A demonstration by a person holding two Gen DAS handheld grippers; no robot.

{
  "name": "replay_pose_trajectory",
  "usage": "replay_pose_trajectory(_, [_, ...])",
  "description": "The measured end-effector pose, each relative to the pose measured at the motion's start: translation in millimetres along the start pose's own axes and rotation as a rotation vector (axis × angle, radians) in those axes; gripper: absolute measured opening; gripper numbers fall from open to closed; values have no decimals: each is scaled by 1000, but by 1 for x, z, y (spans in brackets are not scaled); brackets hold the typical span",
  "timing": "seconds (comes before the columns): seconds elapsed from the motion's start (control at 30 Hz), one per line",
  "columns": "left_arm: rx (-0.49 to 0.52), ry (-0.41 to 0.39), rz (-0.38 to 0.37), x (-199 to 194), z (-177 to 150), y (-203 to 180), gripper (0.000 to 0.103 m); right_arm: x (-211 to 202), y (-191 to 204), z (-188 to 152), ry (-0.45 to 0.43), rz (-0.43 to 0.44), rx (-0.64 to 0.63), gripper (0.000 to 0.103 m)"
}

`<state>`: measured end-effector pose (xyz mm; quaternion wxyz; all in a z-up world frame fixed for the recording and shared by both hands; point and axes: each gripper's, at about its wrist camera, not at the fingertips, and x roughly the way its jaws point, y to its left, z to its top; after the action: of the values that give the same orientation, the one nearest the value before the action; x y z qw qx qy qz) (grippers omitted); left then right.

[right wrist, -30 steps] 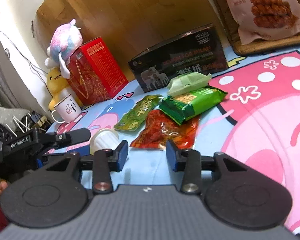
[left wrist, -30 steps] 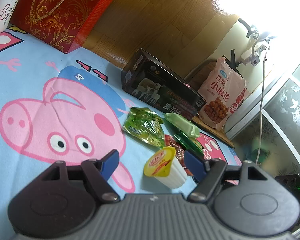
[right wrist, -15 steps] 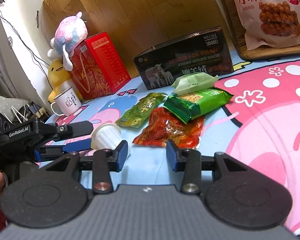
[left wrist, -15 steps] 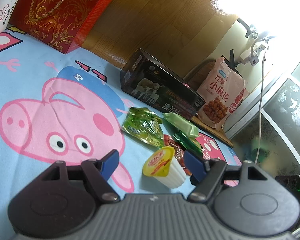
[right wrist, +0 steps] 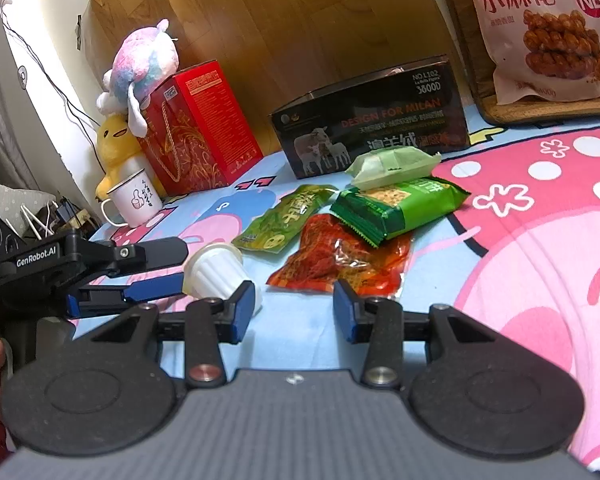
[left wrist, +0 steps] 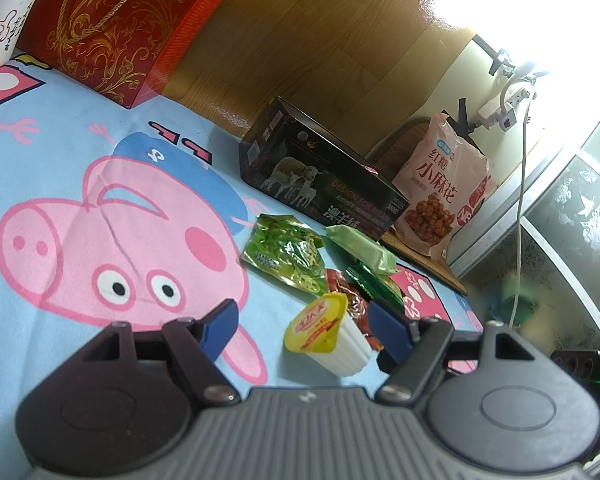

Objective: Organize snacks
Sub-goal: 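Move the left gripper to the tipped yellow-lidded yogurt cup, then close the left gripper on the yogurt cup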

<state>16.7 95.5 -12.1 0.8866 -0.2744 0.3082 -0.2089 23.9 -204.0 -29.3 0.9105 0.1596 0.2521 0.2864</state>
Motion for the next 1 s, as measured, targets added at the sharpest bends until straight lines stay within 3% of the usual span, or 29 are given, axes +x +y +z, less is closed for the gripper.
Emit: replay_pose_trajectory(1.0, [3, 4, -5, 0, 0, -1, 74, 2, 4, -1, 7, -3, -34, 46])
